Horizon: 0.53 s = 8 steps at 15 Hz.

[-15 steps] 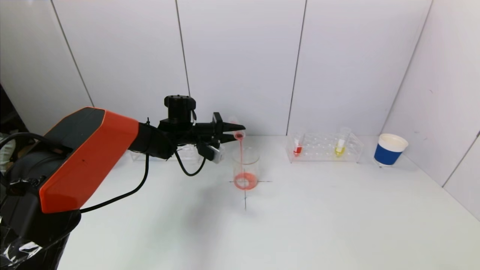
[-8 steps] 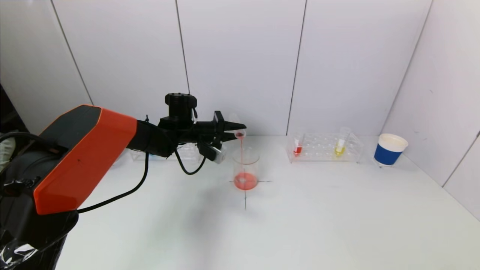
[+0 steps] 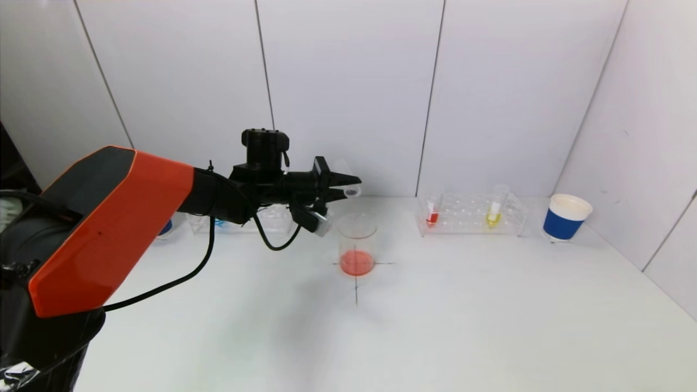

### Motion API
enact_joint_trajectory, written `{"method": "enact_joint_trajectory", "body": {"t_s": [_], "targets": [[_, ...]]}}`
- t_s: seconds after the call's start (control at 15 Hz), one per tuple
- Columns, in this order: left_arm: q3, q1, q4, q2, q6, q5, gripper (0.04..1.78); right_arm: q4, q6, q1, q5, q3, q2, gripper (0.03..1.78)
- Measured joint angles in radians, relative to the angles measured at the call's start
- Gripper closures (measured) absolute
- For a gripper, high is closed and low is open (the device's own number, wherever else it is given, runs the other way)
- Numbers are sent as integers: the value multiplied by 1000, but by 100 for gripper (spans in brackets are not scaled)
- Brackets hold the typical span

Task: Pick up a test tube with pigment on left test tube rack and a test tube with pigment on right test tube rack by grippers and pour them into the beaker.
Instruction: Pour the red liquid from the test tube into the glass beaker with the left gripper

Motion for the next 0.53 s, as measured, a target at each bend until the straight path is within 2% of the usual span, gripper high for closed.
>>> {"method": "enact_joint_trajectory", "body": {"t_s": [0.27, 0.53], "targets": [[0, -9, 74, -16, 50, 24, 138, 0, 0, 0, 0, 0, 0, 4], [-1, -15, 77, -31, 54, 36, 138, 0, 0, 0, 0, 0, 0, 4]]}}
